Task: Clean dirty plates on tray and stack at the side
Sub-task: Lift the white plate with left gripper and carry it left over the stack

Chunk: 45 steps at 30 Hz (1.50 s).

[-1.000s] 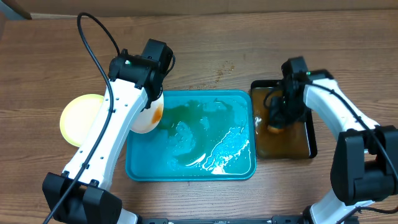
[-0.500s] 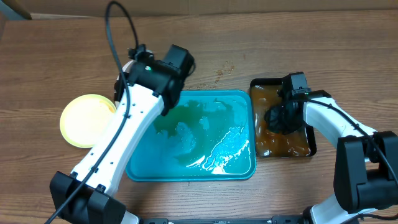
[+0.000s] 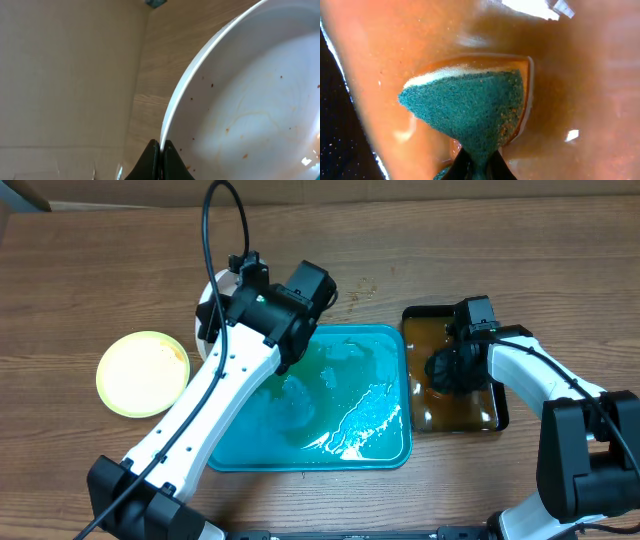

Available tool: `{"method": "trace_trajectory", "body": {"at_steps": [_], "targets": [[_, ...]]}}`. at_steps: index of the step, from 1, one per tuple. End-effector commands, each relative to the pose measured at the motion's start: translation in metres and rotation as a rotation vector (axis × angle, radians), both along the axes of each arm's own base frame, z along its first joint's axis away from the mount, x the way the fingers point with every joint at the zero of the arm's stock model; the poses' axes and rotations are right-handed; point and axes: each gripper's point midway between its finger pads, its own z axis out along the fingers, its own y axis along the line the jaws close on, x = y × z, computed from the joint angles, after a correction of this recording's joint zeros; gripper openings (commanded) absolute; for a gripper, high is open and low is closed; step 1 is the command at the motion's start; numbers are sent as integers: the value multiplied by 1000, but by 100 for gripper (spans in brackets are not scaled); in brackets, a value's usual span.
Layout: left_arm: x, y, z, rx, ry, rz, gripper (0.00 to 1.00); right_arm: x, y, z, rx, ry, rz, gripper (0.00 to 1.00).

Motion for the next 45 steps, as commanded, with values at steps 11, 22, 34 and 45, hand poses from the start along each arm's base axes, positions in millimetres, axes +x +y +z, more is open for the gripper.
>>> {"method": "trace_trajectory", "body": {"at_steps": [11, 22, 34, 45], "targets": [[4, -31, 33, 40, -174, -78, 4, -12, -1, -16, -9, 48, 7, 5], [3, -38, 12, -51, -78, -101, 4, 30, 7, 3, 5, -103, 104, 4], [3, -35, 12, -50, -79, -95, 4, 11, -25, 8, -166, 10, 20, 7], [2, -34, 12, -44, -69, -94, 4, -24, -30, -1, -183, 134, 20, 8]]}}
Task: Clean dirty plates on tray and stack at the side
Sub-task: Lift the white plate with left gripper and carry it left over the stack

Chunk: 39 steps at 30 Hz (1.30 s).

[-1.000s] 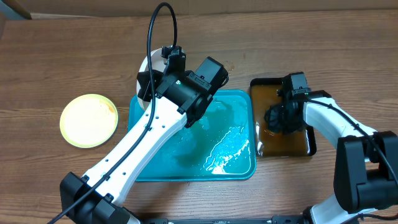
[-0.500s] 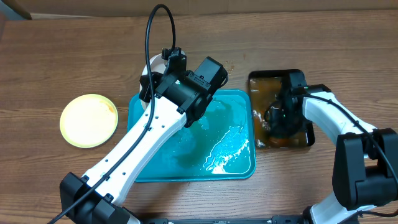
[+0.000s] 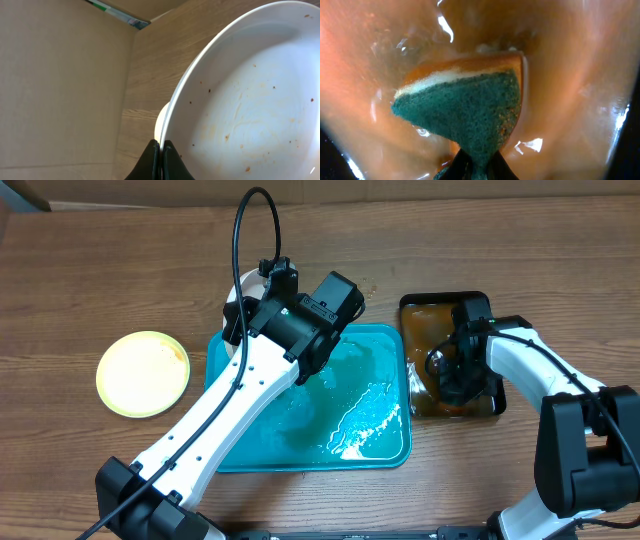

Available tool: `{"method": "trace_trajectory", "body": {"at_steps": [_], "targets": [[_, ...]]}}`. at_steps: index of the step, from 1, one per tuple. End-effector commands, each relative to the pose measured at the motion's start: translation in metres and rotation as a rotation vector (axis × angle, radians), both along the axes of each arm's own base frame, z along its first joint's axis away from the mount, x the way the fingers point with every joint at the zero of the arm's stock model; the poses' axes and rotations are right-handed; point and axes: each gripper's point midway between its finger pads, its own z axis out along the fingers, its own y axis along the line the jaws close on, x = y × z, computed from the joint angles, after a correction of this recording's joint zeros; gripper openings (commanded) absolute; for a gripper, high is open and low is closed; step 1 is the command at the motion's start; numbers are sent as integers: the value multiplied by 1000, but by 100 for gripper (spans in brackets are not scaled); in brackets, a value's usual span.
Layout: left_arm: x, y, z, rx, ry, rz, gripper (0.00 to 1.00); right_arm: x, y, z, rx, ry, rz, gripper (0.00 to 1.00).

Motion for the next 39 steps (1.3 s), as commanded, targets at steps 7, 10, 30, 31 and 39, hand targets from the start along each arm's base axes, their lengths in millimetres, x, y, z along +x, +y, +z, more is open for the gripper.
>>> {"method": "trace_trajectory", "body": {"at_steps": [7, 10, 30, 31, 39], "targets": [[-1, 4, 12, -11, -34, 7, 4, 52, 17, 8, 82, -189, 1, 10], [-1, 4, 12, -11, -34, 7, 4, 27, 13, 4, 63, -91, 4, 10], [0, 4, 12, -14, -37, 7, 4, -5, -4, 7, -30, 41, -78, 4], [0, 4, 12, -14, -37, 7, 4, 3, -3, 9, -25, 16, -79, 4], [0, 4, 12, -14, -37, 7, 4, 18, 0, 16, -17, -31, -80, 70]]}}
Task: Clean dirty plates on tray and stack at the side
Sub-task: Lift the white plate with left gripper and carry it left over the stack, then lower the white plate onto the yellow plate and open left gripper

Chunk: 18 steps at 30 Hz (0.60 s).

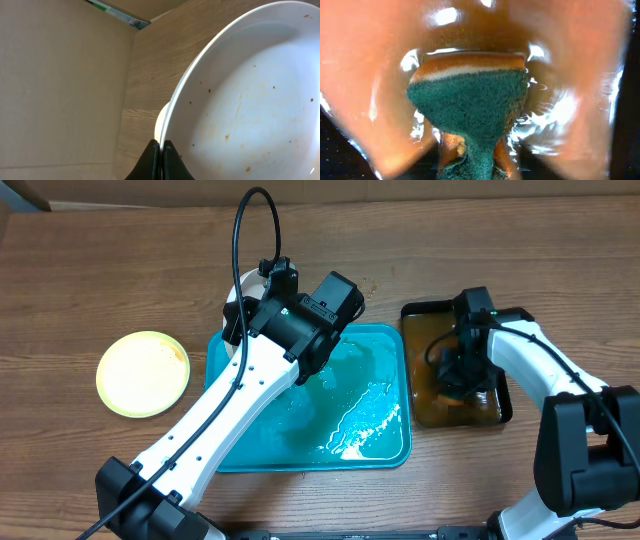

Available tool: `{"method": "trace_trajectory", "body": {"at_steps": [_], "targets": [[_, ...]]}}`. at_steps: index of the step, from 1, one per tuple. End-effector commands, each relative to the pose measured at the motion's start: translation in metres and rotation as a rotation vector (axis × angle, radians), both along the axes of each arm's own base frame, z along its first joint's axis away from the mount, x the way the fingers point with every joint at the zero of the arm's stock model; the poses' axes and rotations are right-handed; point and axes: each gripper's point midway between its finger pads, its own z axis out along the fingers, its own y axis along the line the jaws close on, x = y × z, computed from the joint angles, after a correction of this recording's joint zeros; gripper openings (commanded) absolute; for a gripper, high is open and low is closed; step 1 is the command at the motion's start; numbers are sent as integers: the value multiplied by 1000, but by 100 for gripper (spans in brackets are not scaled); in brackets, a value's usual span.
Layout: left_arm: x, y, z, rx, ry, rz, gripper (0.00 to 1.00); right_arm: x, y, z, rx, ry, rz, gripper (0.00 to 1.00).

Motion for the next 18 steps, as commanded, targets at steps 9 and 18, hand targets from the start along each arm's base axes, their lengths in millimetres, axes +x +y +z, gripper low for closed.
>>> {"method": "trace_trajectory", "body": {"at_steps": [9, 18], "targets": [[0, 7, 12, -14, -37, 16, 4, 22, 2, 42, 8, -134, 1, 73], [-1, 63, 5, -65, -38, 208, 4, 32, 3, 116, 36, -345, 4, 77]]}}
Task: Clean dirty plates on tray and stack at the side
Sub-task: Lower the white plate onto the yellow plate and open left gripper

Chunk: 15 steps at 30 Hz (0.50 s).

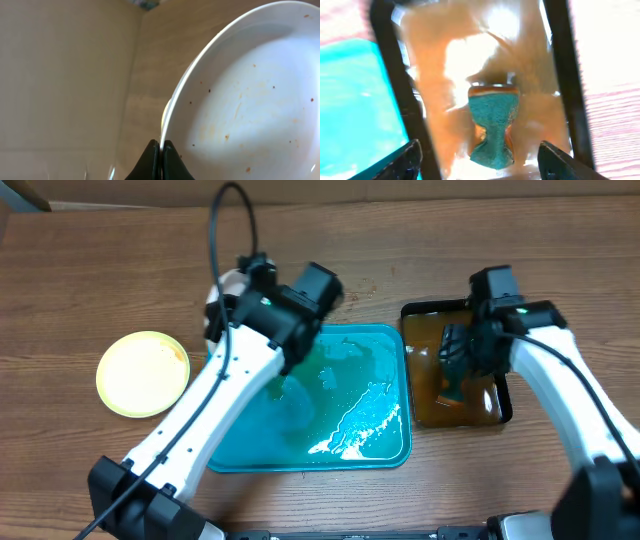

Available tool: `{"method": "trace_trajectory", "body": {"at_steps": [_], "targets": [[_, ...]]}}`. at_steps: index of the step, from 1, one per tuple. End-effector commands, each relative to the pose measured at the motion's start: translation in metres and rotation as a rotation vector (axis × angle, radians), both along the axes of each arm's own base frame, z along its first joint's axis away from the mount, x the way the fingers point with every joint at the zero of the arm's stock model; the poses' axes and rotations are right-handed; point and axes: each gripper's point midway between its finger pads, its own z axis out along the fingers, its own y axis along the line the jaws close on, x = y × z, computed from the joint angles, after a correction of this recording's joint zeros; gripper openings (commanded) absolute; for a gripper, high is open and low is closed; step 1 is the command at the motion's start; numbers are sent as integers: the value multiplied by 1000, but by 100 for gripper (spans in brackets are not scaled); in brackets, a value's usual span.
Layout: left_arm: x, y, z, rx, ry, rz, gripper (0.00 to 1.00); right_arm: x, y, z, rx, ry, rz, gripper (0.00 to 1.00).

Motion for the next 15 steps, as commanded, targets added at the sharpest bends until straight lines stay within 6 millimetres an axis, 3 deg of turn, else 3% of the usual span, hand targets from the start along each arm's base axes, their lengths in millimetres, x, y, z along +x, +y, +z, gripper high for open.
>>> {"method": "trace_trajectory", "body": {"at_steps": [1, 8, 15], "targets": [[-2, 30, 5, -74, -53, 116, 4, 1, 0, 24, 1, -65, 4, 78], [-16, 101, -36, -374, 29, 388, 4, -13, -2, 22, -11, -18, 25, 78], [-20, 165, -57, -650, -29, 553, 4, -21, -3, 22, -30, 14, 78, 78]]}}
